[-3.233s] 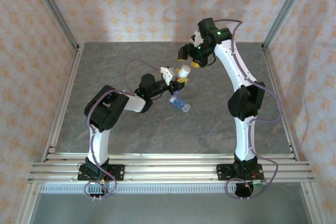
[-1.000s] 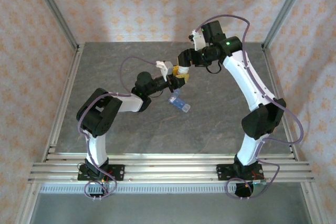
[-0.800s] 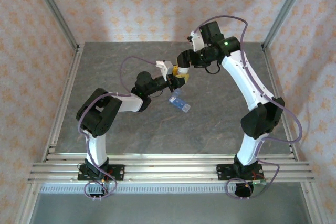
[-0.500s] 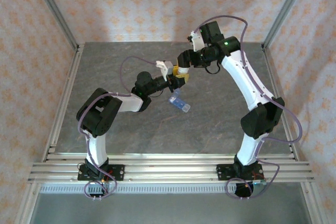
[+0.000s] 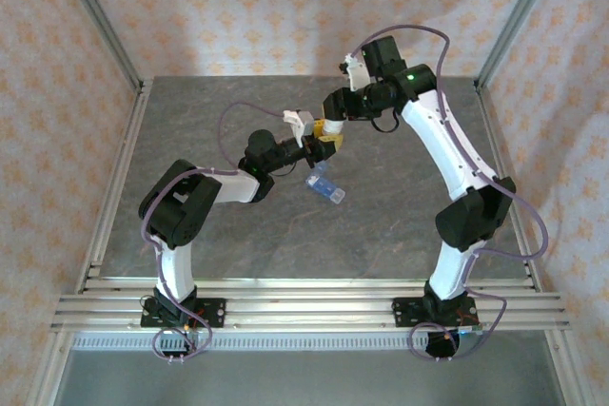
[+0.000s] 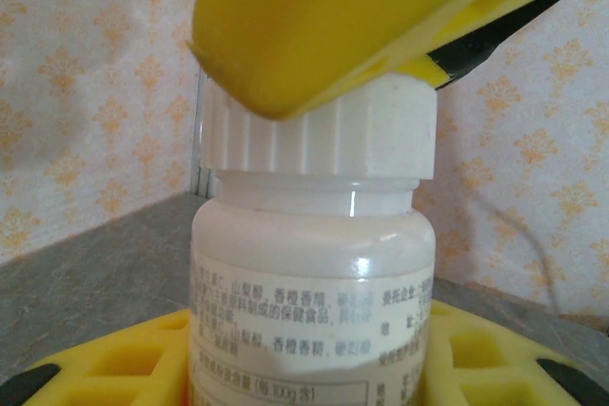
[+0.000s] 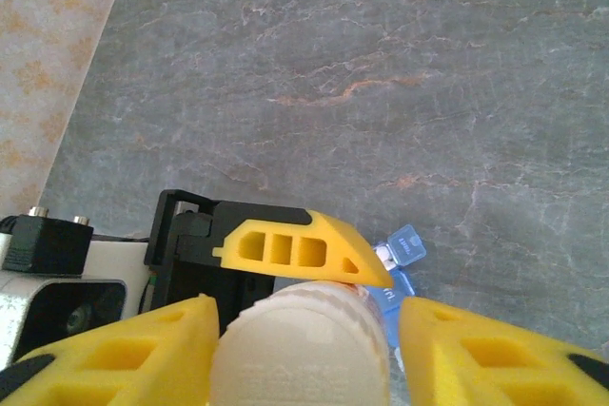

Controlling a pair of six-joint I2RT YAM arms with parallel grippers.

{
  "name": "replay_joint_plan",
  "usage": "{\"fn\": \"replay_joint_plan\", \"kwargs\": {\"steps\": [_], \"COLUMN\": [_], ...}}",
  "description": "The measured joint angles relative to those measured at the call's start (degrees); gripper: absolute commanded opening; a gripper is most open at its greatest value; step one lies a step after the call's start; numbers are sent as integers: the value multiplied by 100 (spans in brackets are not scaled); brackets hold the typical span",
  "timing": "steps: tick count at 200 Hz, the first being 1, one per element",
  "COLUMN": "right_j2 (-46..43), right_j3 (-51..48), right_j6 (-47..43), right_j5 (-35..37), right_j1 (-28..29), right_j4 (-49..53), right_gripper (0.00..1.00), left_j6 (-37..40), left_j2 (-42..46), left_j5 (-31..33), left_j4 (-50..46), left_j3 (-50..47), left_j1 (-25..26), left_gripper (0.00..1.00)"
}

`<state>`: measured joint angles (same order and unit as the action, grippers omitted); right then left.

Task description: Sort the pills into containers

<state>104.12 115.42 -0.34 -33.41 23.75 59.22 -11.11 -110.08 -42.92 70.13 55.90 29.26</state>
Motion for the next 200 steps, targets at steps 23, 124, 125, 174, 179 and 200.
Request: {"fn": "replay_joint_plan", "kwargs": {"steps": [23,124,125,174,179,200], "right_j2": [20,33,31,-140,-164,-214], "right_j3": [0,-103,-118,-951,-1040,-1237], "right_j6": [-44,28,44,863,960,1283], "right_j5": [68,442,448,610,640,824], "right_j1": [33,136,136,127,127,168], "right_j4": [7,-48,-57,-822,-901,-1071], "right_gripper": [34,30,30,30,30,30], "left_j6": [-2,-4,-2,0,0,-2], "left_j2": [-50,-107,-107,-280,-297,-369], "left_j5": [-17,-39,-39,-63,-68,-81], "left_j4": [4,-39,-44,-260,-280,-299], "left_j3": [0,0,0,0,0,4], "left_j1": [0,-4,-7,-33,-37,-39], "left_gripper": [0,0,0,0,0,0]}}
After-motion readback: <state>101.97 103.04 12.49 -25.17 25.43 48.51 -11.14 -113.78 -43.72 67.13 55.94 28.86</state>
